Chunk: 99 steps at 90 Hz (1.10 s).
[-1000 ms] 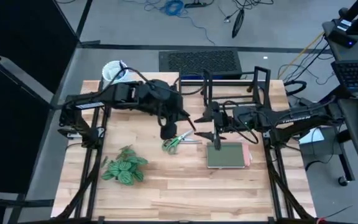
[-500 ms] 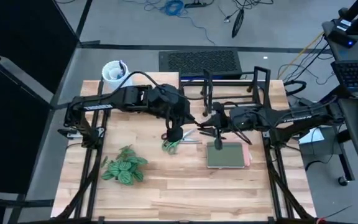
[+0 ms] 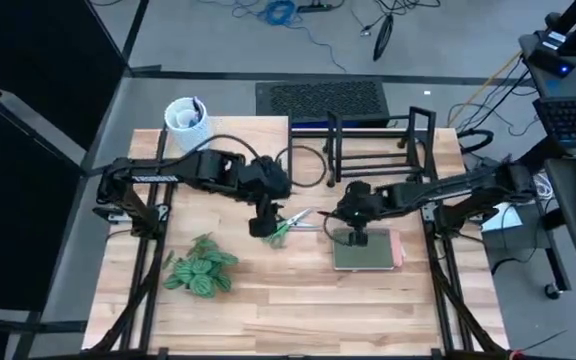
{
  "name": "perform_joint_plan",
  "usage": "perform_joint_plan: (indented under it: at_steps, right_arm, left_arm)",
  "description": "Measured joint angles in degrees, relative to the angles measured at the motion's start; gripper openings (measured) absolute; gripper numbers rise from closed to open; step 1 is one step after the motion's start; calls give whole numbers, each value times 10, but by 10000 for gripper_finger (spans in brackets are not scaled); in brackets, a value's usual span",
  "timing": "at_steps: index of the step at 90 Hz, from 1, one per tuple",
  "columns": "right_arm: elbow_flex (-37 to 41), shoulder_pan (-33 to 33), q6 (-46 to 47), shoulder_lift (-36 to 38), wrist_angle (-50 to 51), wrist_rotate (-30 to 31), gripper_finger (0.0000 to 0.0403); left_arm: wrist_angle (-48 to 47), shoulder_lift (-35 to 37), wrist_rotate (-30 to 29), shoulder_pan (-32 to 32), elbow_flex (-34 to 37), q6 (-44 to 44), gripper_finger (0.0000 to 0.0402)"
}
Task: Stock shelves
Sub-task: Remove the black pen from the white pen holder, then remove the blue pen from the white pen holder
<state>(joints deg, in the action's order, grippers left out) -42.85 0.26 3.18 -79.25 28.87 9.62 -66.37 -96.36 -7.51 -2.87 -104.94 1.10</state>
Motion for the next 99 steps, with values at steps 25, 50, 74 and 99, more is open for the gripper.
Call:
perform_joint_plan:
  at_steps: [25, 50, 74, 99]
  right_arm:
    - [0, -16, 35, -76, 11, 10, 31]
    - [-2, -21, 63, -67, 27, 7, 112]
    - [-46, -19, 122, 32, 97, -27, 197]
    - [-45, 24, 123, 139, -25, -6, 214]
  left_arm:
    - [14, 0, -6, -13, 80, -31, 124]
    - [48, 1, -33, -13, 87, -42, 125]
    - [99, -5, -34, -10, 87, -49, 125]
    - [86, 5, -84, 14, 67, -40, 125]
